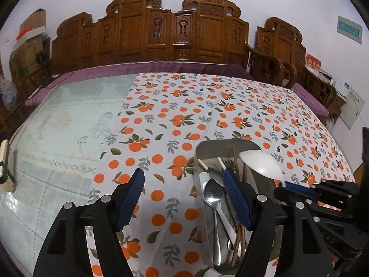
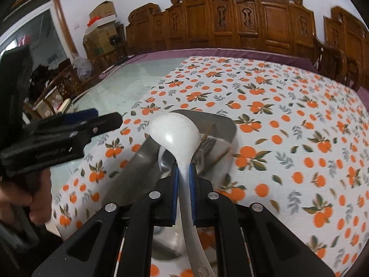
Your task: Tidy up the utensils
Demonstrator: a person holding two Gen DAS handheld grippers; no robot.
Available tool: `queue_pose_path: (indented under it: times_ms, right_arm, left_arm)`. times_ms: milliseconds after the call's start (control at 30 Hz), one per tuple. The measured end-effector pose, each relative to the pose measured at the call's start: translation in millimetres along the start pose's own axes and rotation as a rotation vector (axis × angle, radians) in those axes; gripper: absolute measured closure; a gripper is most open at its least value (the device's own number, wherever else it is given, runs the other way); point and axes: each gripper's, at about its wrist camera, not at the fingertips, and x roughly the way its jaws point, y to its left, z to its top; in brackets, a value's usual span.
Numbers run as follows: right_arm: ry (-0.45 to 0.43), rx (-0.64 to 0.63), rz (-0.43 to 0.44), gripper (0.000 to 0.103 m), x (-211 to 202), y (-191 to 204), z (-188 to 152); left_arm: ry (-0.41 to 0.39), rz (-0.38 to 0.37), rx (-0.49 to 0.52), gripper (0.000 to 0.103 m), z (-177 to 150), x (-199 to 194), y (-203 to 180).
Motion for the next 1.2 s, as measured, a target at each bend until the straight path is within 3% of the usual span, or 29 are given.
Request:
queue_pose_path:
  times_ms: [233, 333, 600, 867, 1133, 1200]
  right_arm:
    - [0.028, 0.066, -0.011, 0.092, 30, 3, 8]
    - [0.041, 0.076, 0.002, 0.087, 37, 3, 7]
    - [-0.016, 0.013, -0.011, 0.085, -2, 5, -2]
    - [-0.136, -0.009, -0.105, 0.059, -94, -9, -26]
    - [-0.286, 0.026, -0.199, 0.017, -201, -17, -50]
    - [-0.321, 0.032, -0.22, 0.011, -224, -17, -56]
  left_arm:
    - [-0.008, -0.001, -0.017, 0.035, 2, -4, 7]
    - [-0.013, 0.003, -0.022, 0.035, 1, -6, 10]
    - [-0.03, 0.011, -0.022, 0.035, -1, -21, 3]
    - [-0.064, 0.008, 0.022, 0.025, -10, -63, -31]
    - [-0.108, -0.022, 0.074, 0.009, -21, -119, -81]
    - [-0.133, -0.031, 0.092, 0.008, -22, -138, -97]
